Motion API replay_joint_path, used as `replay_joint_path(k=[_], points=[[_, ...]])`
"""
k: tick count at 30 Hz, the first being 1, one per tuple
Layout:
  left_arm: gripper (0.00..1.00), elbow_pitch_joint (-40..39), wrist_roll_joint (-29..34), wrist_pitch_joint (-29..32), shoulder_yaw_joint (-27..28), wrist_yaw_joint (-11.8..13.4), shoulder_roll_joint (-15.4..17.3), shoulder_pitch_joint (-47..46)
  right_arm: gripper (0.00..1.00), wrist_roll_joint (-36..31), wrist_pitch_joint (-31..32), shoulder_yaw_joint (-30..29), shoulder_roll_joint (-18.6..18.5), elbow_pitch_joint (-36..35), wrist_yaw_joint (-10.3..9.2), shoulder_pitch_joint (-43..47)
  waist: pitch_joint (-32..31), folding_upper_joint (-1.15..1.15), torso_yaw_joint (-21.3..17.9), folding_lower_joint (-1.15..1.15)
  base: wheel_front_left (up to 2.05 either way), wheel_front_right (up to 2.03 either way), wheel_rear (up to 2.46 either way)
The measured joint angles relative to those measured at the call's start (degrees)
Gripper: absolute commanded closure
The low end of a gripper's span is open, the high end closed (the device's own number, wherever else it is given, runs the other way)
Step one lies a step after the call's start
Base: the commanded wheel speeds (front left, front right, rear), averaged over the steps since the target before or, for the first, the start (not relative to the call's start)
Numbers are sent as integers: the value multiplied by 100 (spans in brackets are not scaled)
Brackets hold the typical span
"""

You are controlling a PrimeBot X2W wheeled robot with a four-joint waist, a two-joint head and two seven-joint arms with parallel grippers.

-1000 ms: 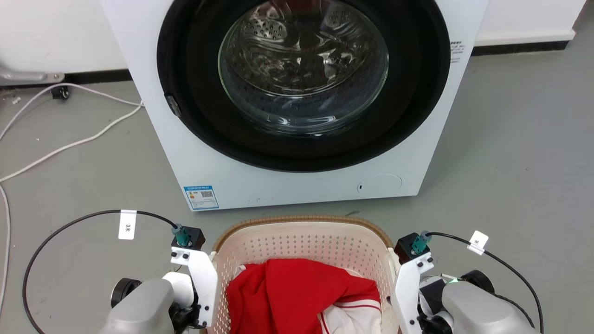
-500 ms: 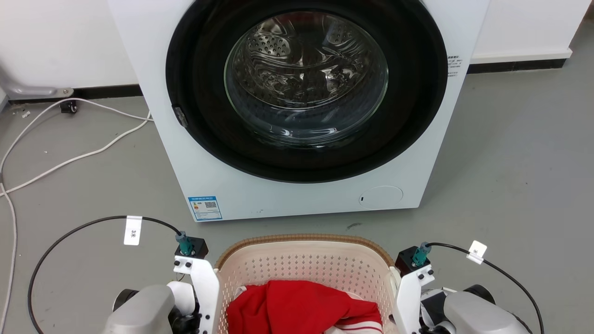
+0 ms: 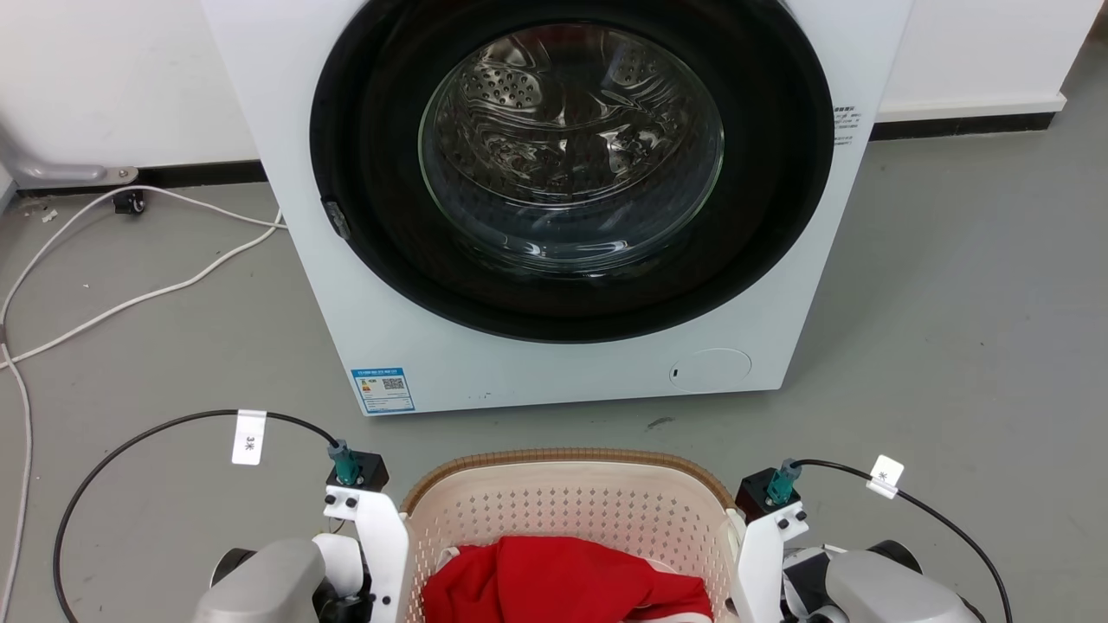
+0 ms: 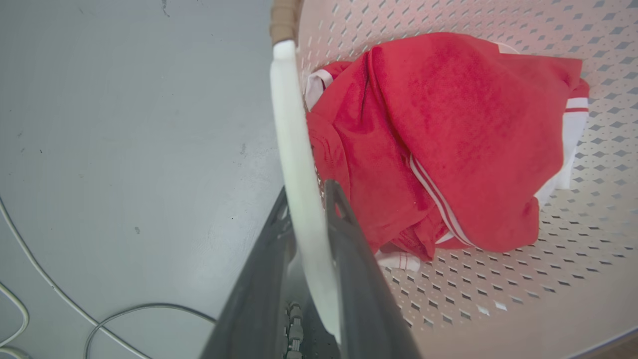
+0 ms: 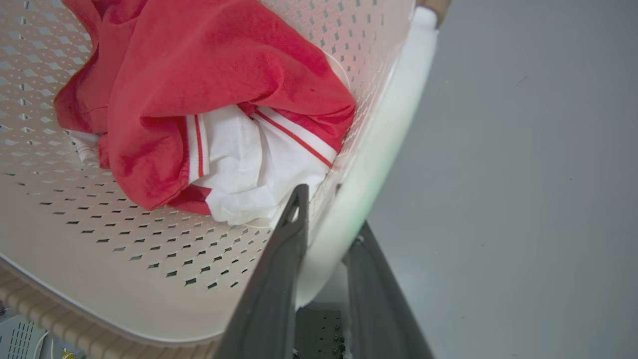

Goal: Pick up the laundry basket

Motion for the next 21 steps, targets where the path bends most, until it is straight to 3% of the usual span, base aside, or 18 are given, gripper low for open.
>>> replay_joint_path(k=[21], points=[[100, 44, -391, -119, -425, 0, 10, -42, 100, 194, -74, 198, -10, 30, 0, -12, -24, 0, 7, 0, 0, 0, 0]])
